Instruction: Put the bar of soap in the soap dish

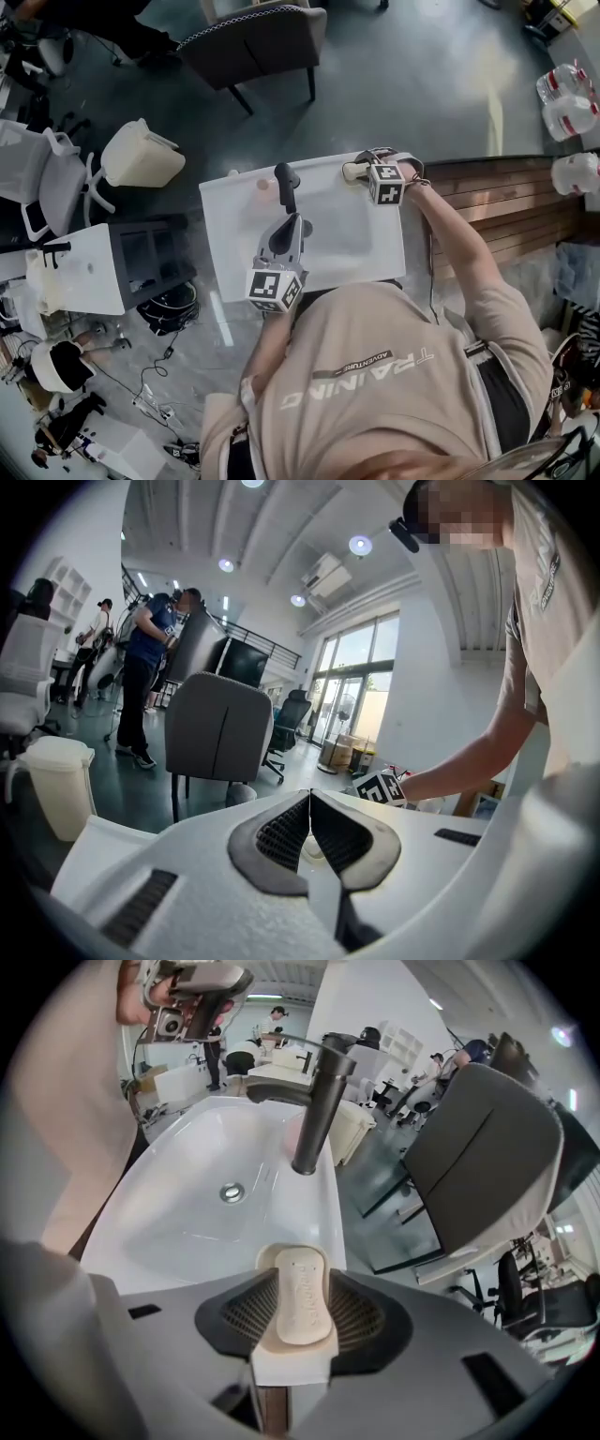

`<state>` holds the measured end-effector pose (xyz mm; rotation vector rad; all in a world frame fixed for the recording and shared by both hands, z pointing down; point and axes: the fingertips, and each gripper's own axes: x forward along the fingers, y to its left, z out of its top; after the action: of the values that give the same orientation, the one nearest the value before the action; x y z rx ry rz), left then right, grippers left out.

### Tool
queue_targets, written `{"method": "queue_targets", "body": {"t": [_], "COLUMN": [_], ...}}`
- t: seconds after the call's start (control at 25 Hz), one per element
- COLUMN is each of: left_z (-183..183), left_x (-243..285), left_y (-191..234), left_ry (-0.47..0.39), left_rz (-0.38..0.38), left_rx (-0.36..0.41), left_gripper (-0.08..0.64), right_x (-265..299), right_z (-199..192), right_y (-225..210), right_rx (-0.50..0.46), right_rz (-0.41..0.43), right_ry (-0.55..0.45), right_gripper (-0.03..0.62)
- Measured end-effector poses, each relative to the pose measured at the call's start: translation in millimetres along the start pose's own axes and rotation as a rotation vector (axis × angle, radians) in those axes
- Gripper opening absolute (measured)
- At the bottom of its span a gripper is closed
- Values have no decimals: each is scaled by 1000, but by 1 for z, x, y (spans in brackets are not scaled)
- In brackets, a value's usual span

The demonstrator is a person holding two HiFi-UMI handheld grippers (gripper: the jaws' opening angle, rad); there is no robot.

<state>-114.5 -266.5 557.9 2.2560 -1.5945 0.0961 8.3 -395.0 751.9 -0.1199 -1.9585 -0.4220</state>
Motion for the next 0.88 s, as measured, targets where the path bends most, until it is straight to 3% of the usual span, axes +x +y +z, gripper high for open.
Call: {"method": "queue_targets", "body": {"t": [0.04,0.12,0.24,0.48,0.68,0.88], "left_z": [1,4,5,-2,-8,-4], "left_x": [-2,-7,-17,-31,-33,-28], "left_y": [-1,-3,-5,-4,-4,-14], "left_ry": [-5,-15,-25,-27,-17,-12], "left_rz": [-6,-17,-26,-42,-60,-102], "left_rx": [3,9,14,13,17,37], "left_gripper": [11,11,11,11,11,11], "right_x": [-6,-22,-45,-81,-112,-159], "right_z": [2,7,13,18,11,9], "right_y": [-2,-6,-4,30,52,62], "right_rx": [31,119,304,649,971,1100], "right_rz": [-23,-90,-172,-238,-361,-429], "right_ry": [-9,-38,-109,-256,-401,-532], "right_gripper": [163,89,35,15,13,12]}}
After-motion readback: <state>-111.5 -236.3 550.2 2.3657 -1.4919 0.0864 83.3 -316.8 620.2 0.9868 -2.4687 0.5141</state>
